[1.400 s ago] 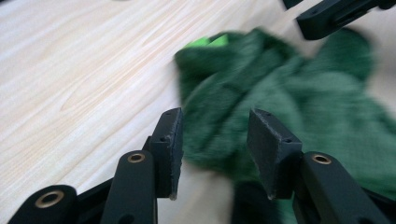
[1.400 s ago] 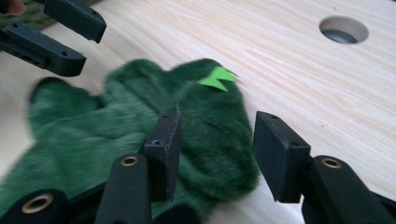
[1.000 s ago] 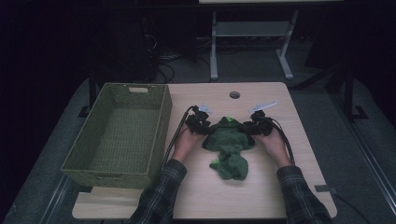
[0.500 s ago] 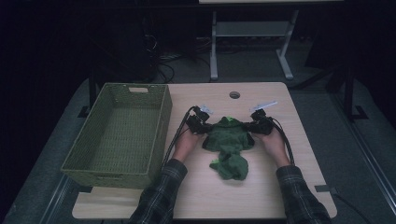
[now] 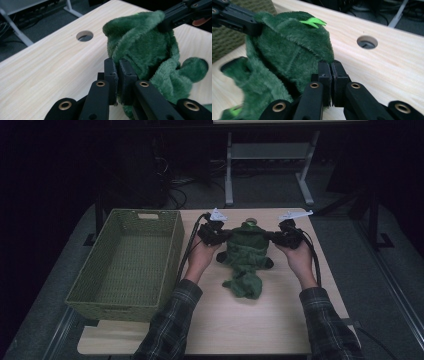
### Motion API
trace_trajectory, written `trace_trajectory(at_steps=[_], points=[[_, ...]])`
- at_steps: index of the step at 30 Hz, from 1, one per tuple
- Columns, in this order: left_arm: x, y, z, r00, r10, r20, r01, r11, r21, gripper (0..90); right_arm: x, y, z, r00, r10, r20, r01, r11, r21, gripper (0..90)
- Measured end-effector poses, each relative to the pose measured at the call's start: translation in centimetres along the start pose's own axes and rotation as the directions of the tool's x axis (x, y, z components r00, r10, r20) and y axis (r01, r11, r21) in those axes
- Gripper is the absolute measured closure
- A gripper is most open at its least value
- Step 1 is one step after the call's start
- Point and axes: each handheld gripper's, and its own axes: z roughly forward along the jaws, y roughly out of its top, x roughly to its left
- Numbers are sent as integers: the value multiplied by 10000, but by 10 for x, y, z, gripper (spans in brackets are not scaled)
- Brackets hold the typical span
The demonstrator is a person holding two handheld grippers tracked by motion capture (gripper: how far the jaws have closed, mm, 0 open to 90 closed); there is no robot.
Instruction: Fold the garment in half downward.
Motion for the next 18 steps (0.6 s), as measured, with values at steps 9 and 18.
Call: trace_trajectory(at_steps=[9, 18], points=[[-18, -14, -23, 9993, 36, 384, -24, 9995, -316, 845, 18, -14, -23, 9970, -738, -231, 726, 9961, -497, 874], [-37, -32, -42, 9972, 213, 711, -175, 9984, -539, 841, 37, -35, -46, 9914, -1139, -638, 1087, 9908, -804, 872]])
